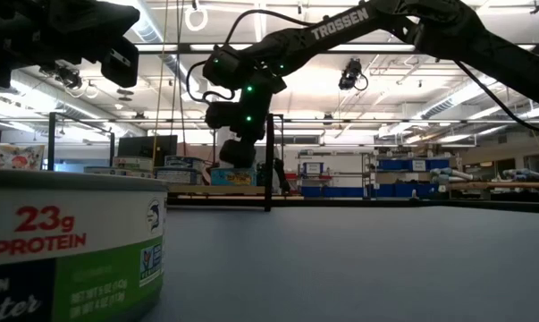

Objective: Stack canned seafood by type on shelf
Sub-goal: Stack the yellow blue tuna can on top of the yellow blue tuna can on the shelf, then stack the green tuna can on top of the green tuna can on the shelf

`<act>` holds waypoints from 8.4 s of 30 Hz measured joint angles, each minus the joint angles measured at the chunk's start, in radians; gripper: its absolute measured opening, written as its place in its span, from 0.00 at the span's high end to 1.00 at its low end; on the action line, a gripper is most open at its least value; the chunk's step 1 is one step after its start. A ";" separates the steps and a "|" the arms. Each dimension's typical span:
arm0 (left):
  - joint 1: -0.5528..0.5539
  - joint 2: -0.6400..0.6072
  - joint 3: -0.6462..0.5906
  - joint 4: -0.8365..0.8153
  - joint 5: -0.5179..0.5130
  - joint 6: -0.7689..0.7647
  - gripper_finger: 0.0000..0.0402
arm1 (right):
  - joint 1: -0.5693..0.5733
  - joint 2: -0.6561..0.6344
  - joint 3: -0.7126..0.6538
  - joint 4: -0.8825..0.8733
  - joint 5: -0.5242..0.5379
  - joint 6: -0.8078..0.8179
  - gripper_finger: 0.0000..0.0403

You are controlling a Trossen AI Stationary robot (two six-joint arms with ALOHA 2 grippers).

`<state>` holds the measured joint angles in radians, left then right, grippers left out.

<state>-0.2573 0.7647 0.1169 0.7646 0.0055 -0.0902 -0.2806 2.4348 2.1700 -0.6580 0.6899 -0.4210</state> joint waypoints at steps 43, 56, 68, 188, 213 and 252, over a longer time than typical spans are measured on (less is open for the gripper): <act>0.000 0.000 0.000 0.044 -0.001 0.061 0.97 | 0.061 0.000 0.151 0.337 -0.542 0.238 0.99; 0.000 0.000 0.001 0.062 0.025 0.066 0.97 | 0.096 0.000 0.151 0.428 -0.540 0.265 1.00; 0.000 0.000 0.001 0.101 0.026 0.087 0.97 | 0.117 0.000 0.097 0.530 -0.548 0.313 1.00; -0.263 0.454 0.190 0.081 -0.116 0.119 1.00 | 0.659 -0.603 -0.912 0.674 -0.772 0.476 0.99; -0.262 0.453 0.188 0.082 -0.155 0.170 1.00 | 0.690 -0.426 -0.821 0.763 -0.885 0.532 0.99; -0.272 0.453 0.189 0.126 -0.243 0.113 0.99 | 0.663 -0.277 -0.810 0.767 -0.755 0.657 0.99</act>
<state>-0.5293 1.2179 0.3058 0.8907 -0.2375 0.0224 0.3819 2.1581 1.3602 0.1088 -0.0653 0.2362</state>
